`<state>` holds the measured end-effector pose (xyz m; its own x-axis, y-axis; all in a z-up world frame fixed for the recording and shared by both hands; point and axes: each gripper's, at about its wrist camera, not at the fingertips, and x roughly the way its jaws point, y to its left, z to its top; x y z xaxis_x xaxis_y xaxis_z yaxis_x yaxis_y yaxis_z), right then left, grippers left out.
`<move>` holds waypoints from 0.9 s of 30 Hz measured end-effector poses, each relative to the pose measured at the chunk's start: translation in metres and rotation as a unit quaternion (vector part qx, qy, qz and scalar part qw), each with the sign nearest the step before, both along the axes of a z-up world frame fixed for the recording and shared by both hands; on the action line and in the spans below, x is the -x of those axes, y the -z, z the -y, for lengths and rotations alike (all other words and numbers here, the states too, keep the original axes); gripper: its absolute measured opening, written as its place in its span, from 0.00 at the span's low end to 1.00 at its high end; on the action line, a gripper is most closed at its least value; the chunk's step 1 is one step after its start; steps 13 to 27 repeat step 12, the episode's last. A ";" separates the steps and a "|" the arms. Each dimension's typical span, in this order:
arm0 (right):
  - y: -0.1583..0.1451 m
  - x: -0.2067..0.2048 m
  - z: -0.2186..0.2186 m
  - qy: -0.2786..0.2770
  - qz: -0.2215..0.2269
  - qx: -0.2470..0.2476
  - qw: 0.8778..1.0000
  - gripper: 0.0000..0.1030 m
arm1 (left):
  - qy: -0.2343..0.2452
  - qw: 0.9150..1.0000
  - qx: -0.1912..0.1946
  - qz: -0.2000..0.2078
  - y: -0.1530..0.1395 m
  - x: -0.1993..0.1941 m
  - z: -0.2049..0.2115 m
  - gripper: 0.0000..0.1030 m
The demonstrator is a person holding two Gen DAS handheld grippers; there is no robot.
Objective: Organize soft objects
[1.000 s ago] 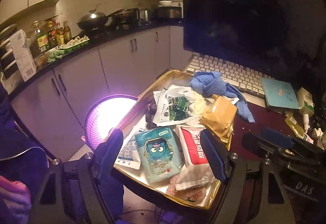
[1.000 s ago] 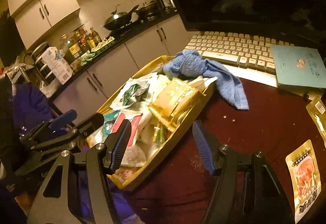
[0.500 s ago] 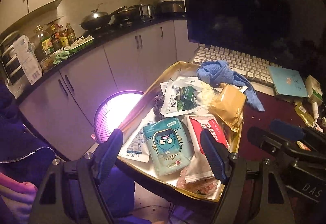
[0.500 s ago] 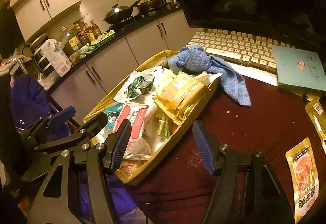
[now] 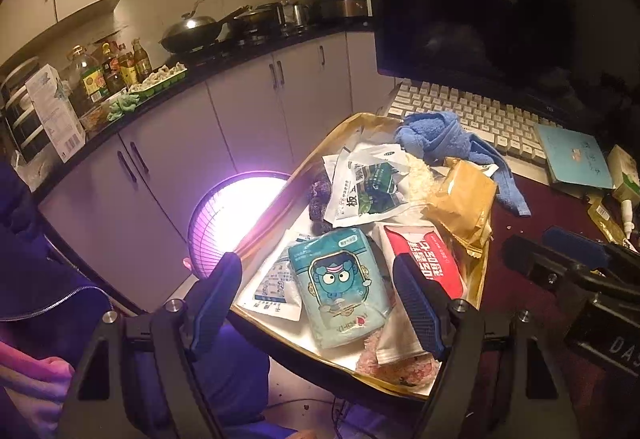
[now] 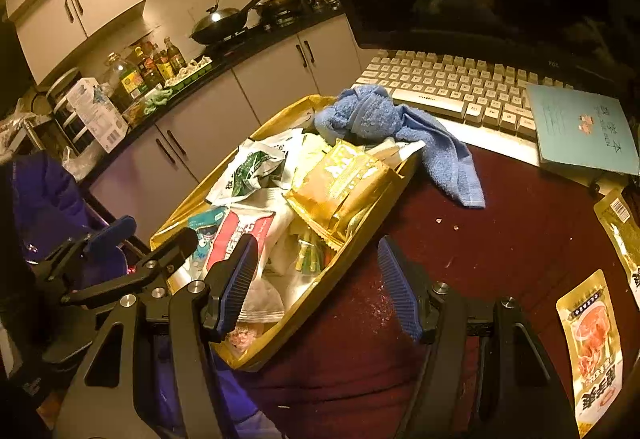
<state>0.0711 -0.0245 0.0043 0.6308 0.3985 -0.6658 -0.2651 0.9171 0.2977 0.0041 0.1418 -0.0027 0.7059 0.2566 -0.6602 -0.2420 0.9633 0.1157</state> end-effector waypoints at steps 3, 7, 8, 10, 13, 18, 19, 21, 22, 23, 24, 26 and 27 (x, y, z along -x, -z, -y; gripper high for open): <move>0.001 0.000 -0.001 0.000 -0.001 0.002 1.000 0.61 | -0.001 1.000 -0.005 0.001 0.001 0.001 -0.001 0.76; 0.003 -0.002 -0.001 0.003 -0.006 -0.004 1.000 0.61 | 0.001 1.000 -0.003 -0.001 0.003 0.000 -0.002 0.76; 0.004 -0.002 -0.002 0.002 -0.008 -0.003 1.000 0.61 | 0.001 1.000 -0.004 0.000 0.004 0.001 -0.002 0.76; 0.004 -0.002 -0.003 0.001 -0.010 -0.001 1.000 0.61 | -0.001 1.000 -0.003 0.002 0.004 0.002 -0.003 0.76; 0.004 0.000 -0.004 0.001 -0.007 -0.001 1.000 0.61 | 0.000 1.000 0.000 0.000 0.005 0.001 -0.005 0.76; 0.004 0.000 -0.004 0.001 -0.007 -0.001 1.000 0.61 | 0.000 1.000 0.000 0.000 0.005 0.001 -0.005 0.76; 0.004 0.000 -0.004 0.001 -0.007 -0.001 1.000 0.61 | 0.000 1.000 0.000 0.000 0.005 0.001 -0.005 0.76; 0.004 0.000 -0.004 0.001 -0.007 -0.001 1.000 0.61 | 0.000 1.000 0.000 0.000 0.005 0.001 -0.005 0.76; 0.004 0.000 -0.004 0.001 -0.007 -0.001 1.000 0.61 | 0.000 1.000 0.000 0.000 0.005 0.001 -0.005 0.76; 0.004 0.000 -0.004 0.001 -0.007 -0.001 1.000 0.61 | 0.000 1.000 0.000 0.000 0.005 0.001 -0.005 0.76; 0.004 0.000 -0.004 0.001 -0.007 -0.001 1.000 0.61 | 0.000 1.000 0.000 0.000 0.005 0.001 -0.005 0.76; 0.004 0.000 -0.004 0.001 -0.007 -0.001 1.000 0.61 | 0.000 1.000 0.000 0.000 0.005 0.001 -0.005 0.76; 0.004 0.000 -0.004 0.001 -0.007 -0.001 1.000 0.61 | 0.000 1.000 0.000 0.000 0.005 0.001 -0.005 0.76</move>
